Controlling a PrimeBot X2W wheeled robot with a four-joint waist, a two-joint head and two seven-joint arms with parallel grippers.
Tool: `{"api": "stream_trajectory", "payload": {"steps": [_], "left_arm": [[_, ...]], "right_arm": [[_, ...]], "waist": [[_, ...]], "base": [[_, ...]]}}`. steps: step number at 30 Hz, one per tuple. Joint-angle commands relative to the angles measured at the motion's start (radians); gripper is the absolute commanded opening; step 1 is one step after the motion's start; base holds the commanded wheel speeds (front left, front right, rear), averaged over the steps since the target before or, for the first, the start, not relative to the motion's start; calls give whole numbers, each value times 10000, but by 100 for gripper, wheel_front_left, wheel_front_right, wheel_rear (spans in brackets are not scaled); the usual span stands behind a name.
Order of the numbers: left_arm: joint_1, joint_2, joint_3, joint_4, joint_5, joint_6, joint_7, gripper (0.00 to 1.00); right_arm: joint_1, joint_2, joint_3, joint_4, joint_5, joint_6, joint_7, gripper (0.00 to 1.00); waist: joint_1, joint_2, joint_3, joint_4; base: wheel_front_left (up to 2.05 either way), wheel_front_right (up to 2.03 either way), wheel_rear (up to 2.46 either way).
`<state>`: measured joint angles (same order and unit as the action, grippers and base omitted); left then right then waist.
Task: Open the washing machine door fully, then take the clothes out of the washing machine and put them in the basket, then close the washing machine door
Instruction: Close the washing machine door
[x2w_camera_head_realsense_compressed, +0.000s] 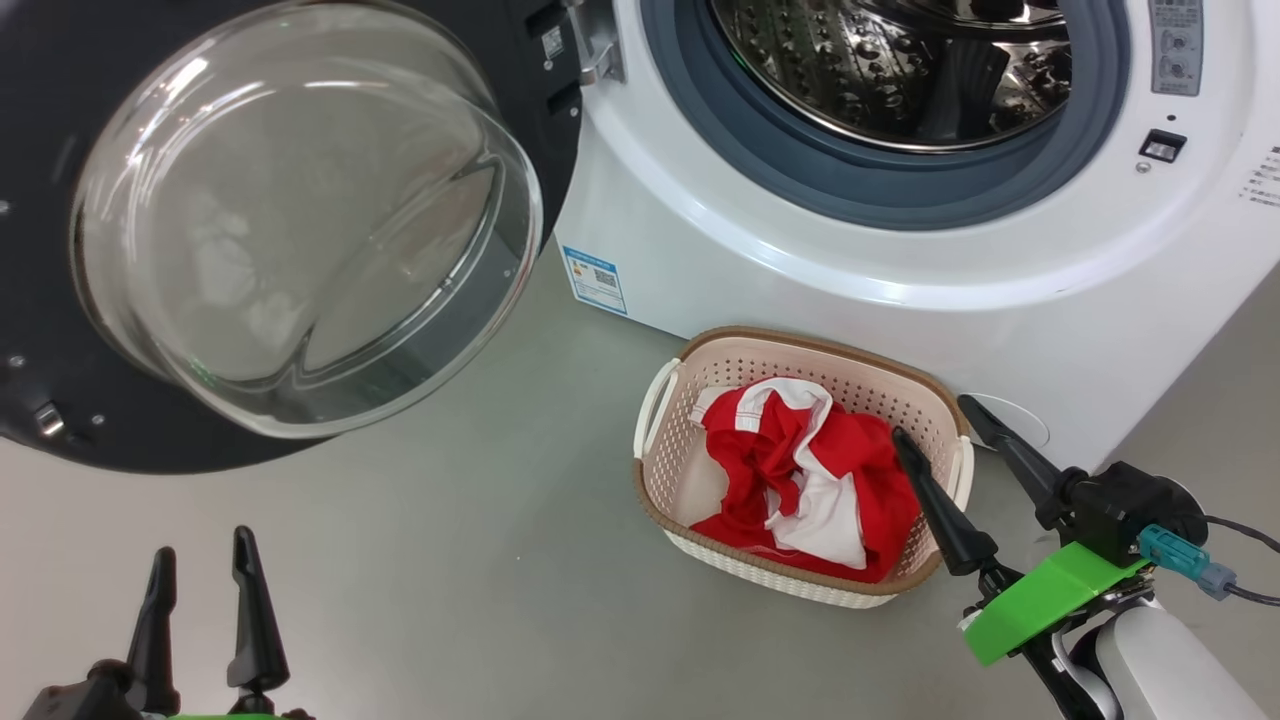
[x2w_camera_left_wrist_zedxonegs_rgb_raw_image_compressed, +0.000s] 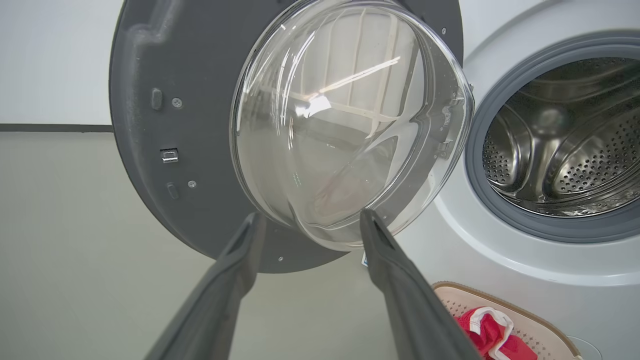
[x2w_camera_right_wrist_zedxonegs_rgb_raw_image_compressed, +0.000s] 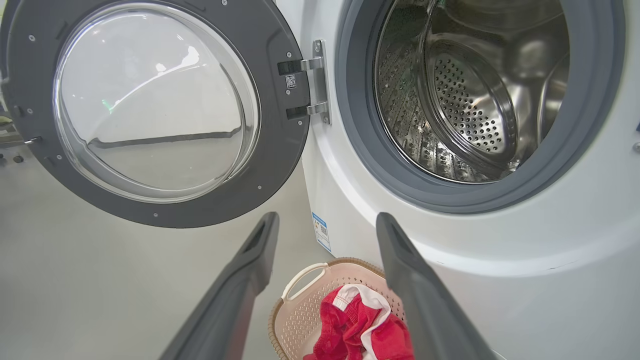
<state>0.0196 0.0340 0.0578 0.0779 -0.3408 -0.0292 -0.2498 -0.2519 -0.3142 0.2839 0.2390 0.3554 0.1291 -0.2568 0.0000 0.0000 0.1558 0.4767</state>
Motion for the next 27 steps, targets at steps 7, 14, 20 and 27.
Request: {"api": "stream_trajectory", "payload": {"steps": [7, 14, 20, 27], "left_arm": [[58, 162, 273, -339, -65, 171, -120, 100], [129, 162, 258, -408, -71, 223, -120, 100], [49, 162, 275, -475, -184, 205, -120, 100], [-484, 162, 974, -1288, -839, -235, -120, 0]], "right_arm": [[-238, -106, 251, -195, 120, 16, -49, 100], [-222, -109, 267, -201, 137, 16, -49, 100], [-213, -92, 245, -213, 116, 16, -49, 100], [-150, -69, 184, -240, 102, 16, -49, 100]], "waist": [[0, 0, -105, 88], [0, 0, -131, 70], [0, 0, -120, 100], [0, 0, -124, 166]], "base": [[0, 0, 0], [0, 0, 0], [0, 0, 0], [0, 0, 0]]}}
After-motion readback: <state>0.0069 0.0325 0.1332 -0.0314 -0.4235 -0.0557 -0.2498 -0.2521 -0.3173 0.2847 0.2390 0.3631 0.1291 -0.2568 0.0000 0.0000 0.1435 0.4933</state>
